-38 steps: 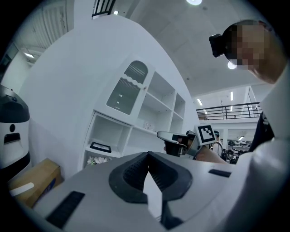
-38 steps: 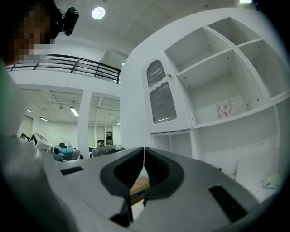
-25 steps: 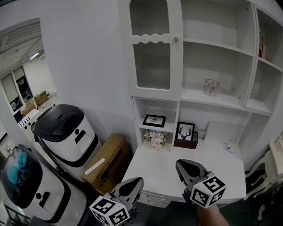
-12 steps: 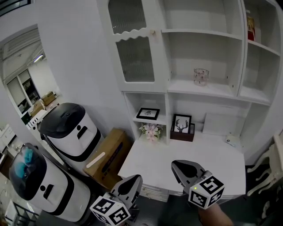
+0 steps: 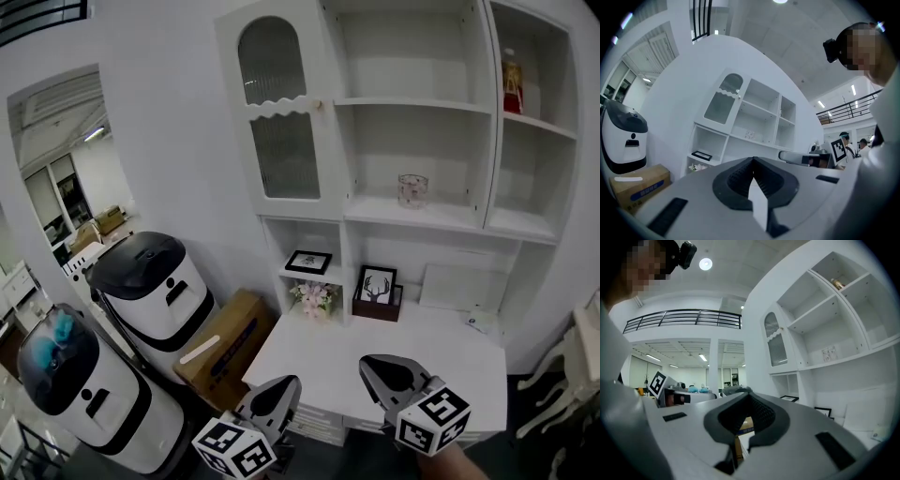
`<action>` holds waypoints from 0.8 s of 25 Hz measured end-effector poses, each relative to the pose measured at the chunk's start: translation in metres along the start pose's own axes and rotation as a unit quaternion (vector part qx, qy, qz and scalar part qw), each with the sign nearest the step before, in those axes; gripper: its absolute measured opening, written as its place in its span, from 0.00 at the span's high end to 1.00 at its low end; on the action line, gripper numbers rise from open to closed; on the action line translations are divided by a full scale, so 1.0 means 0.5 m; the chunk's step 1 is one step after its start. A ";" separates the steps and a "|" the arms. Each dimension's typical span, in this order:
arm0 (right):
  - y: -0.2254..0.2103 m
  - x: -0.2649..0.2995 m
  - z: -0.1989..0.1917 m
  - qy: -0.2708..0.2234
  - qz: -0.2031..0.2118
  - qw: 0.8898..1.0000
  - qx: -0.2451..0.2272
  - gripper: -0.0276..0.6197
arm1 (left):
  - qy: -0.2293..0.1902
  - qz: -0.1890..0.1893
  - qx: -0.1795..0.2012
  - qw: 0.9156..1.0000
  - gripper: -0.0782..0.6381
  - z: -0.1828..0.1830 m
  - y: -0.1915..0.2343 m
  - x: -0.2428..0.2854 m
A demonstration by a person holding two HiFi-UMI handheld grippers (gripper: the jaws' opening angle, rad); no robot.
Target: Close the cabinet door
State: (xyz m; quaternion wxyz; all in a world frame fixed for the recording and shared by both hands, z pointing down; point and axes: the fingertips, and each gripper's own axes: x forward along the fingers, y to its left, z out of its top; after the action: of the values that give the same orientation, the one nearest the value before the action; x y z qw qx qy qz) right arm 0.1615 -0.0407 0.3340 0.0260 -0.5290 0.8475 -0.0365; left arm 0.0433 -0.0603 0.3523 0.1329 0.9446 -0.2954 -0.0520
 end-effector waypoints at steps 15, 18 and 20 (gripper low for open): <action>0.004 -0.069 -0.022 -0.004 0.008 1.000 0.020 0.95 | 0.011 -0.001 0.011 1.000 0.88 -0.022 -0.067 -0.001; 0.006 -0.080 -0.024 -0.005 0.011 1.000 0.024 0.95 | 0.013 -0.002 0.013 1.000 0.88 -0.026 -0.080 -0.003; 0.007 -0.085 -0.022 -0.006 0.013 1.000 0.023 0.95 | 0.014 0.000 0.014 1.000 0.88 -0.025 -0.086 -0.005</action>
State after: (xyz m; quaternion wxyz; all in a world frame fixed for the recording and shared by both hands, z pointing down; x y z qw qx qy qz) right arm 0.1761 -0.0005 0.3448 0.0436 -0.5174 0.8531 -0.0520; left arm 0.0669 -0.0219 0.3521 0.1238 0.9469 -0.2947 -0.0350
